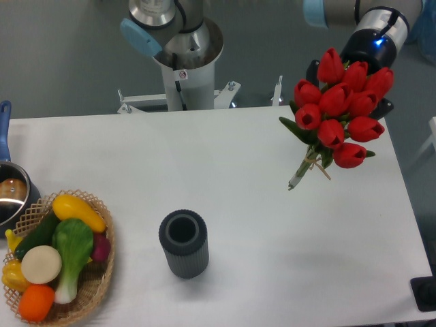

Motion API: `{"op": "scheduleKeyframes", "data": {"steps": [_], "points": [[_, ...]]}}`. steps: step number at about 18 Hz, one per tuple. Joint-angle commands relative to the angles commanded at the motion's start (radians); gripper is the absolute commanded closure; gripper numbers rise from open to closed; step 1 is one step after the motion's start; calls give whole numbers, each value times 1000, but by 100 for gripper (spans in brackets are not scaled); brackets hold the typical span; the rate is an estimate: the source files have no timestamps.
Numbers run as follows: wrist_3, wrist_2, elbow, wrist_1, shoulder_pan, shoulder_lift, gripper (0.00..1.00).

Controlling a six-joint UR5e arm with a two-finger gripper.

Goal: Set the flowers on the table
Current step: 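Hold the red tulip bunch by the stems with the gripper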

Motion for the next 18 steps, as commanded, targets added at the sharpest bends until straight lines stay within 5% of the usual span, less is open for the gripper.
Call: {"op": "scheduleKeyframes", "data": {"steps": [18], "points": [[2,3,-21,2,-2,15,62]]}}
